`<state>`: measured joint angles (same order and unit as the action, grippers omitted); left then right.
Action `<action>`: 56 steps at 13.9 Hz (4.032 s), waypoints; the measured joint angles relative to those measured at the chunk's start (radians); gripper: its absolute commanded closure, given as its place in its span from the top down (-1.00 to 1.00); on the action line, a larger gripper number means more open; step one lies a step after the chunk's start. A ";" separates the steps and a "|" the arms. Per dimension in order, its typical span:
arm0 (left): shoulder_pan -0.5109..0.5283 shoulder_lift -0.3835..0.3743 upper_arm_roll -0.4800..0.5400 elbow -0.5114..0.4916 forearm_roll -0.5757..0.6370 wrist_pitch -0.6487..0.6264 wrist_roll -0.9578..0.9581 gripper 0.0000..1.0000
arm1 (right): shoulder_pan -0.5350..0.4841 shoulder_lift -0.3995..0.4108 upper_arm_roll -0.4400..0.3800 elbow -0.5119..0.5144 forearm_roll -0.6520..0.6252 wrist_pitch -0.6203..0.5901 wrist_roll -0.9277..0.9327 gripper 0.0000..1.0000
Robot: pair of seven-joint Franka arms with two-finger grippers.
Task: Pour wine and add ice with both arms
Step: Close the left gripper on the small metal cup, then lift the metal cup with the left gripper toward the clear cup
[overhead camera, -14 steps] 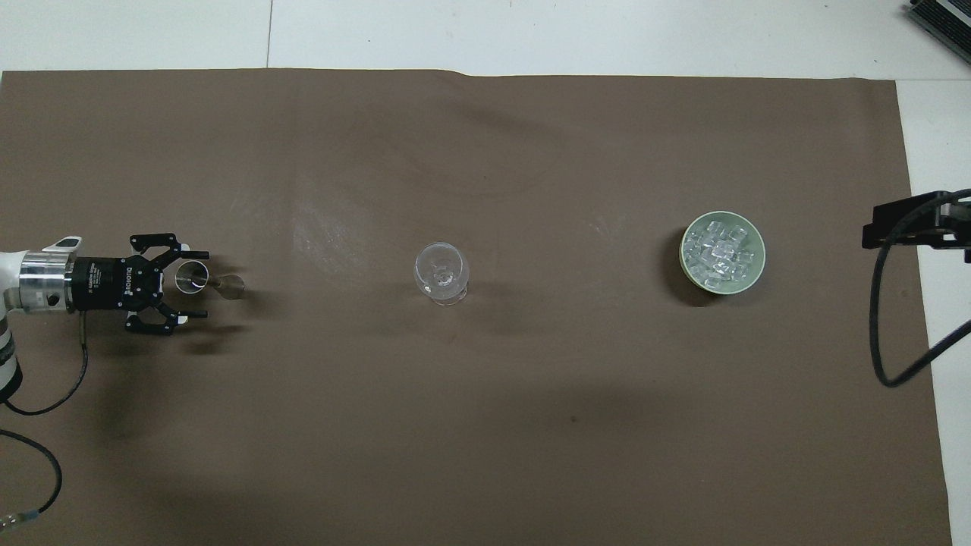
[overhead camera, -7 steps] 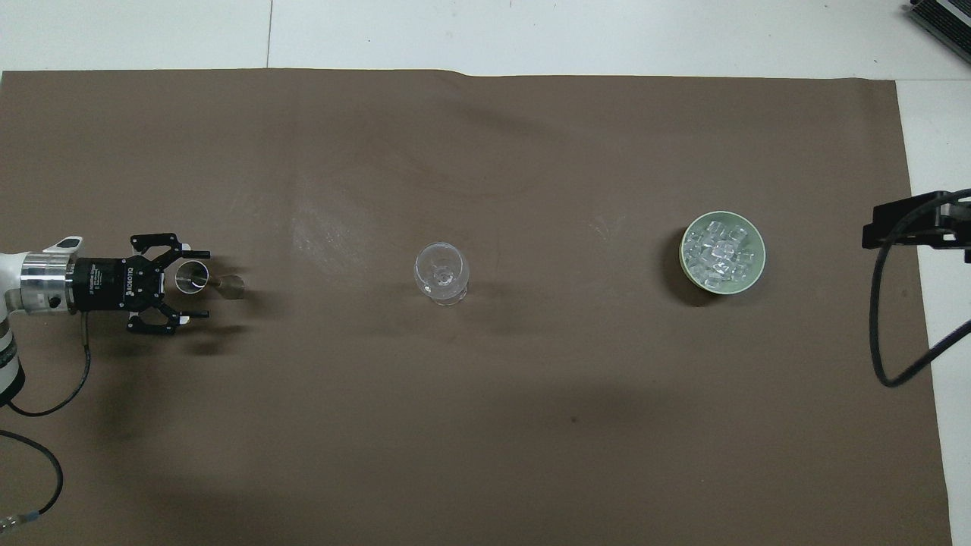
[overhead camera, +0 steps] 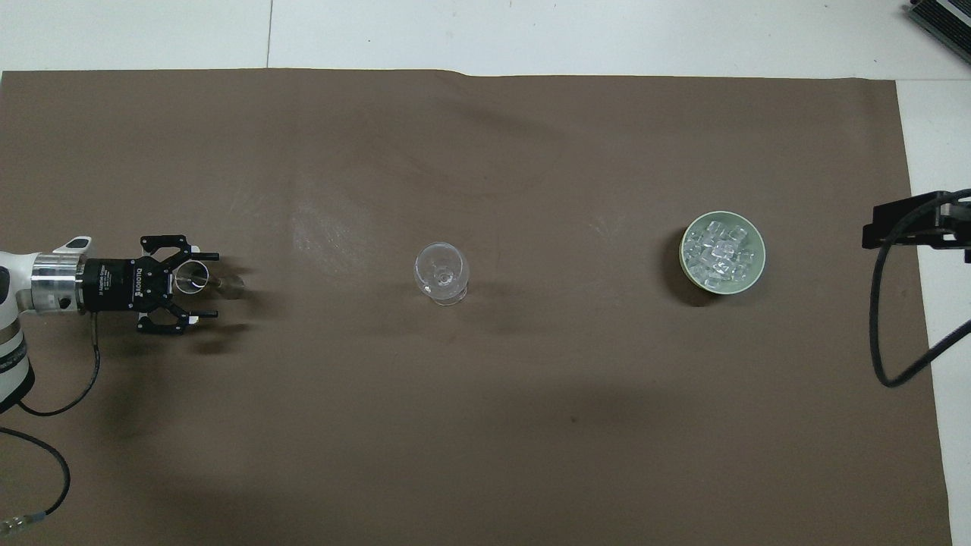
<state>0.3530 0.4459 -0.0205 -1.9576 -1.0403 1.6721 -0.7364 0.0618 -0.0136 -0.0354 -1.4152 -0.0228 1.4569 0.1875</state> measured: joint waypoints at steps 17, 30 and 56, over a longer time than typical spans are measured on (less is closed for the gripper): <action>0.000 -0.004 0.004 0.000 0.000 0.002 0.005 -0.18 | 0.000 0.000 0.000 0.000 0.000 0.000 0.000 1.00; 0.000 -0.004 0.004 -0.001 0.000 0.019 0.006 -0.92 | 0.000 0.000 0.000 0.000 0.000 0.000 0.000 1.00; -0.019 -0.133 -0.025 0.022 -0.064 -0.067 -0.184 -1.00 | 0.000 0.000 0.000 0.000 0.000 0.000 0.000 1.00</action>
<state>0.3340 0.3132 -0.0456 -1.9351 -1.1046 1.6048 -0.9208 0.0618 -0.0136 -0.0354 -1.4152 -0.0228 1.4569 0.1875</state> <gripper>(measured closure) 0.780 0.000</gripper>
